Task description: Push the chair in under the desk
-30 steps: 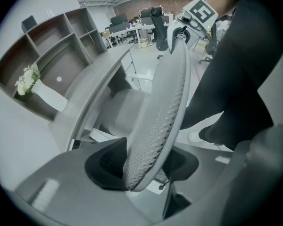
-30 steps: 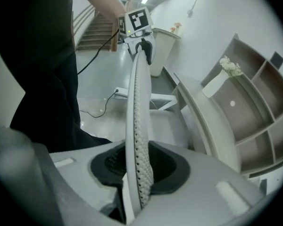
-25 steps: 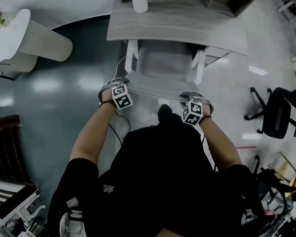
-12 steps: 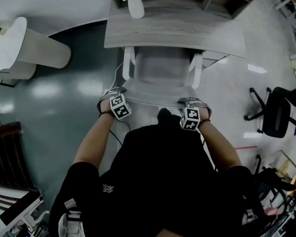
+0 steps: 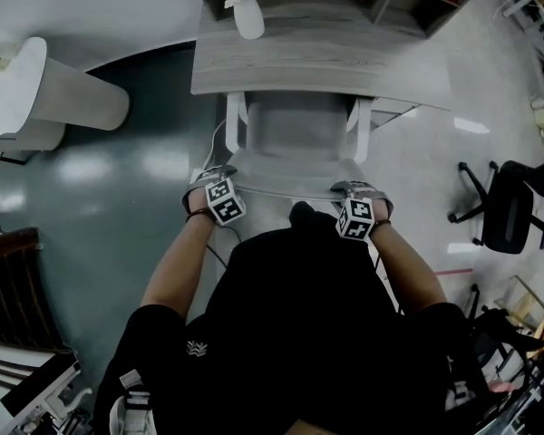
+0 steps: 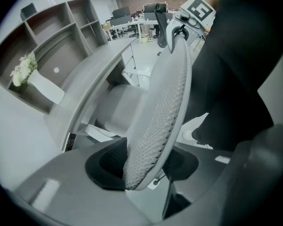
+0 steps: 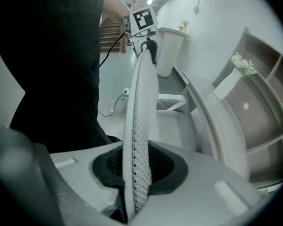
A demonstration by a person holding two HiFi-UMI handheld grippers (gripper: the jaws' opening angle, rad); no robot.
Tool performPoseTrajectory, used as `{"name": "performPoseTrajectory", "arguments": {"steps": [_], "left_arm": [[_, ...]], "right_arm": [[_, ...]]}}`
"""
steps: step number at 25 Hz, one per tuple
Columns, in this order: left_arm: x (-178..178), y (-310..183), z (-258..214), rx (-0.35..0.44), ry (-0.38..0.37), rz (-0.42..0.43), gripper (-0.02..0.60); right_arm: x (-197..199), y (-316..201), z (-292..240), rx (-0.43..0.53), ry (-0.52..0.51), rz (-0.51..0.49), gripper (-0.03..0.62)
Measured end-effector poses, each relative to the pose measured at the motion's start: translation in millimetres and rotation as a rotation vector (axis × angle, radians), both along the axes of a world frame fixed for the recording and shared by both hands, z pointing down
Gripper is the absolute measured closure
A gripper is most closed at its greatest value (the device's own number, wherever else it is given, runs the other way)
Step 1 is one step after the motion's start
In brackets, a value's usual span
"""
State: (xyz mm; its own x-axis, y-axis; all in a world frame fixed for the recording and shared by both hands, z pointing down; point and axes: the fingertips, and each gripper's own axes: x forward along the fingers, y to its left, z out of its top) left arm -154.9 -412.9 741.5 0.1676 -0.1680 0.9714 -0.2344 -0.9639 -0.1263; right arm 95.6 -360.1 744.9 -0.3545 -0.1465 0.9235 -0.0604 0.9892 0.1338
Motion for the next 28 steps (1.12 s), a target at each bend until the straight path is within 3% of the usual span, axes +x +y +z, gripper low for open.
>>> {"name": "performPoseTrajectory", "arguments": {"steps": [7,16,20,28], "left_arm": [[9,-33,0,-0.005,0.038,-0.021,0.364],[32,-113,0,0.03,0.048,-0.081,0.36],[32,-121,1,0.0,0.039,-0.065,0.354],[33,-109,-5,0.047,0.092,-0.069,0.351]], "right_arm": [[10,-37,2,0.025,-0.004,0.05,0.519],[35,-127,2,0.064,0.02,0.019,0.519],[32,-133,1,0.021,-0.012,-0.013,0.519],[33,-117,-2,-0.129,0.009,-0.052,0.477]]}}
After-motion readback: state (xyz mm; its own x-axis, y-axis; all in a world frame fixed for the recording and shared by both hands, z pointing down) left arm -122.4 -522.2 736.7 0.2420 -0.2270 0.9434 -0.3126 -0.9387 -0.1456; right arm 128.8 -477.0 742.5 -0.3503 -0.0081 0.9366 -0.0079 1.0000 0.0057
